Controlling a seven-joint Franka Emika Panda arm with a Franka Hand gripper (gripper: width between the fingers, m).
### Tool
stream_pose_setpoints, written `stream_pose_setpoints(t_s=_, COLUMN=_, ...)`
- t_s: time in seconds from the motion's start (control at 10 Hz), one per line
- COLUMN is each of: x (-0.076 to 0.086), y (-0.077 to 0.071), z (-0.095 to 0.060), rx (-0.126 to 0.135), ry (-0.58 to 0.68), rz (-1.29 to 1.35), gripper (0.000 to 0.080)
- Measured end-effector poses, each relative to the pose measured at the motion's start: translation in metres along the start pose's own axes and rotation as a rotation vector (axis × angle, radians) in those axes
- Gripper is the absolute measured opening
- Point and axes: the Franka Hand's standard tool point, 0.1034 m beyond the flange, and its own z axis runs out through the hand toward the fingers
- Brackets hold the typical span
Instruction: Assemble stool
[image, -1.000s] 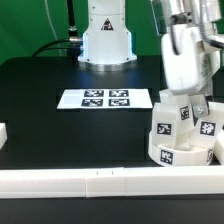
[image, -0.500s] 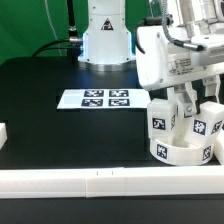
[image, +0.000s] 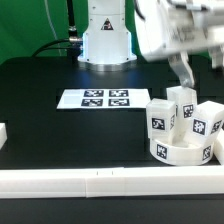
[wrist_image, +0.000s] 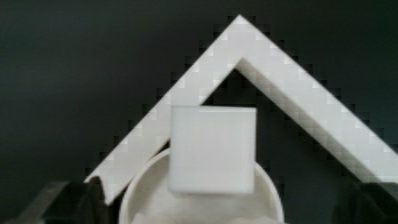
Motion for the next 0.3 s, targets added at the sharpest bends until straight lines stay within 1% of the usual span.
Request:
stream_pose_setpoints(t_s=0.1, x=-0.0060, y=0.0070, z=-0.0089, rx=-0.030, ry=-0.013, rz=0.015, gripper=0.0648)
stream_pose_setpoints(t_s=0.3, x=-0.0045, y=0.0073, z=-0.0076, rx=-0.030, ry=-0.010, rz=0.007, gripper=0.0649)
